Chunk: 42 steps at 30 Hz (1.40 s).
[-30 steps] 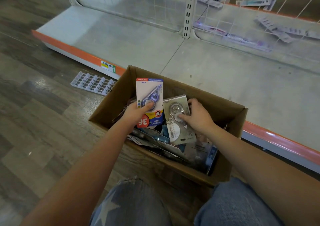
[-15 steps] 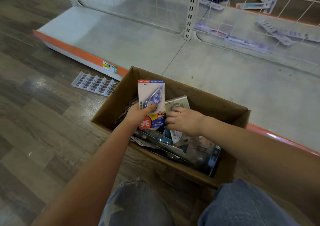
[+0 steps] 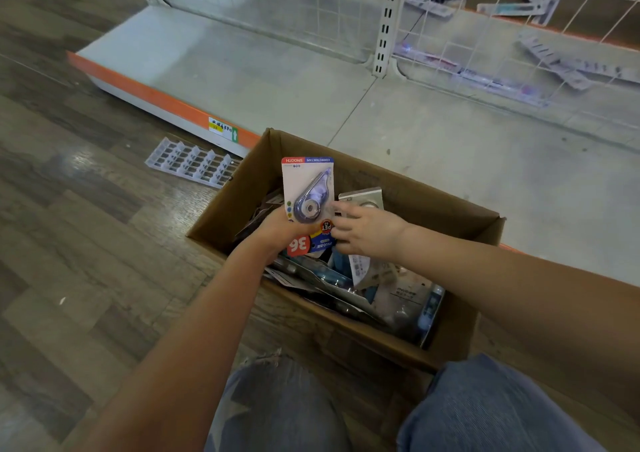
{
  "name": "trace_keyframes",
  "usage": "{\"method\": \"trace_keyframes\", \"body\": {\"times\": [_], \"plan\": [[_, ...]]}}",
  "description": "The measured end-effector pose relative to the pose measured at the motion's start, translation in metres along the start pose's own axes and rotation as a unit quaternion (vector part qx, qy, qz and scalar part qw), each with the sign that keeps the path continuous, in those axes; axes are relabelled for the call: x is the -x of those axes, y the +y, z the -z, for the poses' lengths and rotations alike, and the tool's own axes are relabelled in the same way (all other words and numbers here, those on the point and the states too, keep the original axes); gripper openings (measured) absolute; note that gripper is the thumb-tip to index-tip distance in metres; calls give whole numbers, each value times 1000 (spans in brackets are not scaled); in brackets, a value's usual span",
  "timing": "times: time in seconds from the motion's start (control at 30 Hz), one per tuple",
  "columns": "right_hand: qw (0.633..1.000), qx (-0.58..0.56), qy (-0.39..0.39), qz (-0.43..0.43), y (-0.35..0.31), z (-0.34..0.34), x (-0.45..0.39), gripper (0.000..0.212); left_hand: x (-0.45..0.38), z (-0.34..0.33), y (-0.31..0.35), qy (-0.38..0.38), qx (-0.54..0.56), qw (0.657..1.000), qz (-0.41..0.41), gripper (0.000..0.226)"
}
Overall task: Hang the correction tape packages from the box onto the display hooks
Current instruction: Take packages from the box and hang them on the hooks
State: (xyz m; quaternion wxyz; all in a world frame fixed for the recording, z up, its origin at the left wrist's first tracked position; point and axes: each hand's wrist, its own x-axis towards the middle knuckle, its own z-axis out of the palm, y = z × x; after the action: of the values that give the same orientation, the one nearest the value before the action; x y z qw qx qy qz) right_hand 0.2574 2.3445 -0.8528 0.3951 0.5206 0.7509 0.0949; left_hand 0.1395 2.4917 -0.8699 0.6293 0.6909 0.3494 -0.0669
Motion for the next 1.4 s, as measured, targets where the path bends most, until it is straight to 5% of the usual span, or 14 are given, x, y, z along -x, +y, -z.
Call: {"method": "trace_keyframes", "body": {"times": [0.13,0.53,0.63,0.77,0.9,1.07,1.2,1.3,1.4], "plan": [[999,-32,-10,-5,3,3,9,47,4,-6,1,1,-52,998,-20,49],[967,-235,53,-83,33,21,40,18,27,26,34,41,-59,996,-45,17],[896,-415,71,-140,37,21,50,13,31,34,53,33,-56,997,-49,14],[726,-658,83,-184,33,15,58,15,26,36,74,42,-35,997,-57,17],[637,-729,76,-240,19,2,53,32,15,23,79,10,-140,989,-55,16],[601,-735,39,-311,-6,-19,49,30,1,12,60,-4,-281,959,-44,40],[569,-755,6,-325,-20,-28,45,35,2,16,48,-35,-293,956,15,70],[545,-783,4,-299,-27,-28,42,33,-2,18,39,24,-228,973,9,59],[586,-757,-15,-289,-38,-27,33,34,-8,9,30,101,-43,993,35,38]]}}
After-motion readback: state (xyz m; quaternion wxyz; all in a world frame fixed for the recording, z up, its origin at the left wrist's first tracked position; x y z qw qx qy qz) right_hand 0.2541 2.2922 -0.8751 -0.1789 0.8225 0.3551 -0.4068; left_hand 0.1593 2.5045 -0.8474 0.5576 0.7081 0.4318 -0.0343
